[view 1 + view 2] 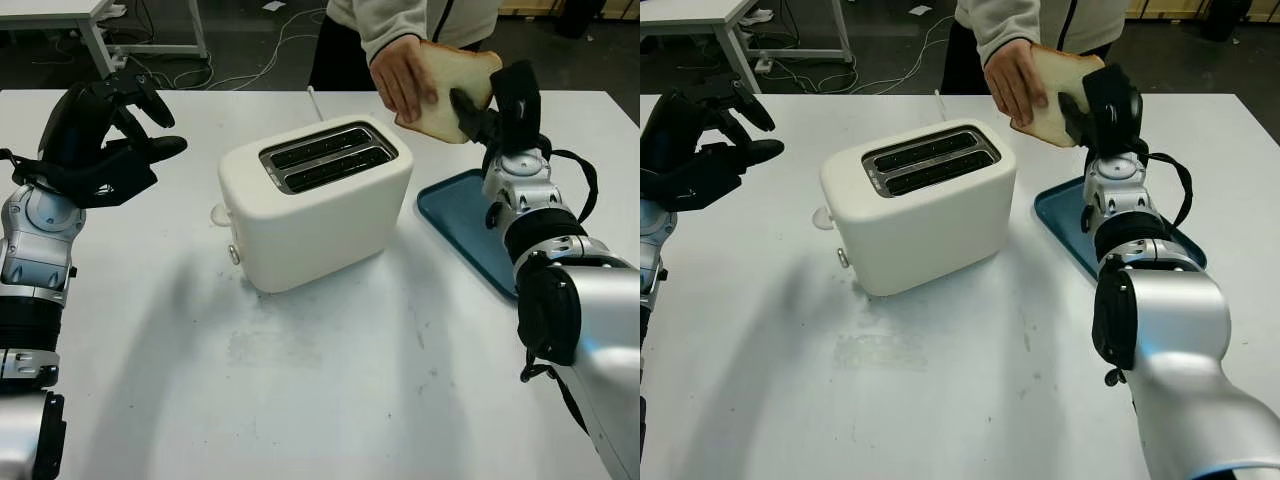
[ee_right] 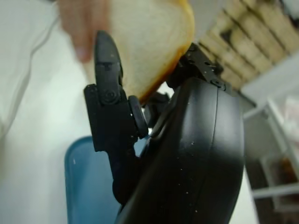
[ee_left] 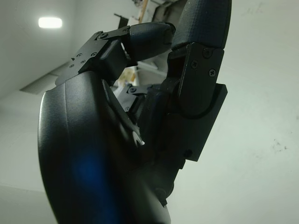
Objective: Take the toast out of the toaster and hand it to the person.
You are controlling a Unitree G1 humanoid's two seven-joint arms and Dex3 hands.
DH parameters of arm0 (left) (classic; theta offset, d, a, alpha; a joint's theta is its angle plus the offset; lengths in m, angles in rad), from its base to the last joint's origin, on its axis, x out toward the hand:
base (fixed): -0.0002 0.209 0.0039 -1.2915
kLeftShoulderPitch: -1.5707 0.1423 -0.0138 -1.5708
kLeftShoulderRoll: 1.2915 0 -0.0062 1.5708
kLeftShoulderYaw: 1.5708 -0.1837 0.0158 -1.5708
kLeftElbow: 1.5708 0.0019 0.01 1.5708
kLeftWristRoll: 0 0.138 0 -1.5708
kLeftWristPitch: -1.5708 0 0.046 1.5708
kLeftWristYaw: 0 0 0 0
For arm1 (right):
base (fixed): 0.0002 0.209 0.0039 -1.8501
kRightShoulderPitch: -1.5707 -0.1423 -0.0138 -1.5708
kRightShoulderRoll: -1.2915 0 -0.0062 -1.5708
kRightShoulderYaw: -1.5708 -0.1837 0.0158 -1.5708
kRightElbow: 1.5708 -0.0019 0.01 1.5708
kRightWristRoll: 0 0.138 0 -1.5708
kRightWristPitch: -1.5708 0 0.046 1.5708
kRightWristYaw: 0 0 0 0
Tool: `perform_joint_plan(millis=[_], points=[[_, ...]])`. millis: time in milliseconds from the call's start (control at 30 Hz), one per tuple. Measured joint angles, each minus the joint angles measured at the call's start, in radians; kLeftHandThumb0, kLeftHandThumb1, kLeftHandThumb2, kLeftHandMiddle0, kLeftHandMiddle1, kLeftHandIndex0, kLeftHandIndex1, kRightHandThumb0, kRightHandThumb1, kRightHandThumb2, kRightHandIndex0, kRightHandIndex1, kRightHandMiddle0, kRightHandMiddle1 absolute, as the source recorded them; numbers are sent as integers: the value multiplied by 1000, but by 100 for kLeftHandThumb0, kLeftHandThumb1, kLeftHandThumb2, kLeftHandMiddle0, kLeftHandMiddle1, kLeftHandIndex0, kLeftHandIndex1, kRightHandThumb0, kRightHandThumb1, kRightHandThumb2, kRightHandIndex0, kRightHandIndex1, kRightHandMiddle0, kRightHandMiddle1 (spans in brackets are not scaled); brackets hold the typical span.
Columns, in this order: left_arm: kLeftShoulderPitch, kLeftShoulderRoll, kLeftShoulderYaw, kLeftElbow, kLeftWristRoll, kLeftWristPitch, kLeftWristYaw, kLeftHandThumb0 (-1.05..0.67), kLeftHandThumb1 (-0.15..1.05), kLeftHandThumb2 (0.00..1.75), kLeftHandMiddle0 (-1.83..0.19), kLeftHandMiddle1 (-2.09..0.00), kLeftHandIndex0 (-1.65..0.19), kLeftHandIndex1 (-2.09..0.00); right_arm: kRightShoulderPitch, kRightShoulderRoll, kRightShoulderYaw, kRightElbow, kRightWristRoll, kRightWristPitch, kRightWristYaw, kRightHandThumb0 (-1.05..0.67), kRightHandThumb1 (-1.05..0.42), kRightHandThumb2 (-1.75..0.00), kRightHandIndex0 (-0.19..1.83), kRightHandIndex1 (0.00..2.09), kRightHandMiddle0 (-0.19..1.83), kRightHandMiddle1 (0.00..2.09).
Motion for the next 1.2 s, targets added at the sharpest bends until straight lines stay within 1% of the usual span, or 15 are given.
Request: perform_joint_plan(millis=[133, 200, 267, 300, 367, 400, 433, 500, 567, 633, 700, 833, 900, 1067, 1200], points=[[3, 0, 0, 0, 0, 0, 1, -105, 92, 16, -73, -145, -56, -149, 8, -19, 5, -1, -1, -50, 54, -104, -86, -2, 0, 0, 0, 0], [6, 0, 0, 0, 0, 0, 1, -105, 92, 16, -74, -144, -56, -149, 15, -36, 3, -2, 1, -66, 75, -105, -88, -5, 0, 0, 0, 0], [7, 0, 0, 0, 0, 0, 1, -105, 92, 16, -74, -144, -56, -149, 22, -50, 13, -2, -9, -76, 69, -105, -91, -28, 0, 0, 0, 0], [7, 0, 0, 0, 0, 0, 1, -105, 92, 16, -74, -143, -56, -149, 25, -56, 25, -2, -26, -78, 52, -101, -92, -45, 1, 0, 0, 0], [7, 0, 0, 0, 0, 0, 1, -105, 92, 17, -74, -143, -55, -148, 39, -60, 37, -8, -36, -87, 25, -94, -92, -56, 3, 1, 0, 0], [9, 0, 0, 0, 0, 0, 1, -105, 92, 18, -74, -143, -55, -148, 50, -61, 41, -16, -37, -99, 19, -96, -92, -56, 4, 2, 0, 0], [11, 0, 1, 0, -1, 0, 1, -105, 92, 19, -74, -142, -55, -148, 63, -61, 44, -27, -38, -118, 18, -101, -92, -48, 3, 1, 0, 0], [19, 0, 3, 1, -2, 0, 3, -105, 92, 20, -74, -142, -55, -147, 94, -67, 57, -61, -45, -180, 17, -104, -92, -37, 2, 1, 0, 0], [31, -1, 12, -1, -9, 1, 3, -105, 92, 19, -74, -141, -56, -146, 133, -76, 66, -108, -47, -255, 16, -105, -92, -34, 2, 2, 0, 0], [49, -7, 28, -14, -22, 2, 4, -105, 92, 19, -73, -141, -56, -145, 192, -87, 76, -185, -54, -340, 9, -104, -92, -42, 2, 1, 0, 0], [70, -18, 40, -43, -38, 12, 6, -105, 92, 17, -72, -141, -57, -144, 263, -90, 72, -277, -39, -395, 21, -101, -92, -42, 1, 1, 0, 0], [132, -47, 70, -151, -71, 54, 8, -105, 92, 14, -70, -141, -58, -142, 460, -47, 10, -521, 150, -459, 169, -92, -92, -18, 0, 0, 0, 0], [161, -65, 82, -188, -88, 63, 12, -105, 92, 14, -69, -142, -58, -143, 559, -15, -6, -630, 218, -449, 217, -96, -92, -12, 0, 0, 4, 2], [278, -150, 121, -316, -150, 118, 33, -105, 92, 12, -71, -141, -58, -143, 806, 88, 4, -918, 254, -396, 224, -93, -92, -20, 6, 3, 10, 4], [352, -226, 140, -396, -169, 138, 71, -105, 92, 14, -64, -149, -51, -150, 950, 160, 41, -1128, 288, -297, 235, -90, -92, -15, 8, 4, 11, 3]])
